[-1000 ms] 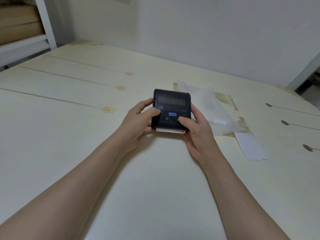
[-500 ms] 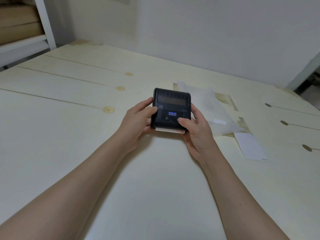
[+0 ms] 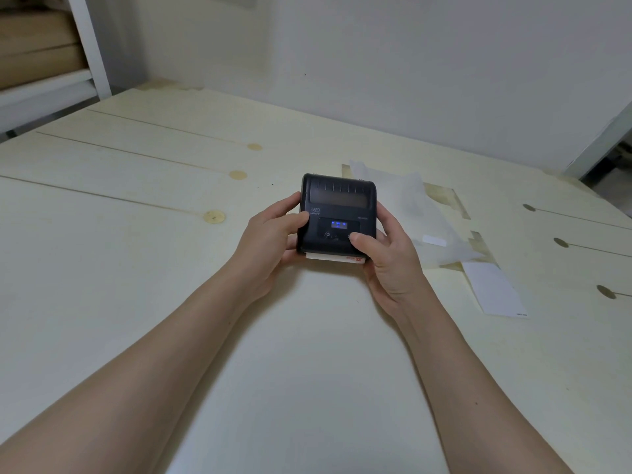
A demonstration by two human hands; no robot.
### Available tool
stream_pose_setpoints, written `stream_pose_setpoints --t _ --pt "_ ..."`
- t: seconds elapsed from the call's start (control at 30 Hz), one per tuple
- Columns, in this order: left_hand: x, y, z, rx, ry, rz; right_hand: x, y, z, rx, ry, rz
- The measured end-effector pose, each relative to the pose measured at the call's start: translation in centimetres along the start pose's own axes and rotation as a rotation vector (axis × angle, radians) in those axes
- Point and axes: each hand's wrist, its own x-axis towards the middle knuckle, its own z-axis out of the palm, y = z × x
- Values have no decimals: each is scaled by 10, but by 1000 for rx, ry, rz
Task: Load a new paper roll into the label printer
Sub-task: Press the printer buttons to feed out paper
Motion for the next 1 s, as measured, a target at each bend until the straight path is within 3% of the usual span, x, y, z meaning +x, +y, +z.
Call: stream_pose_setpoints --t 1.0 --pt "3 -2 -1 -16 -9 4 3 3 -2 3 -5 -2"
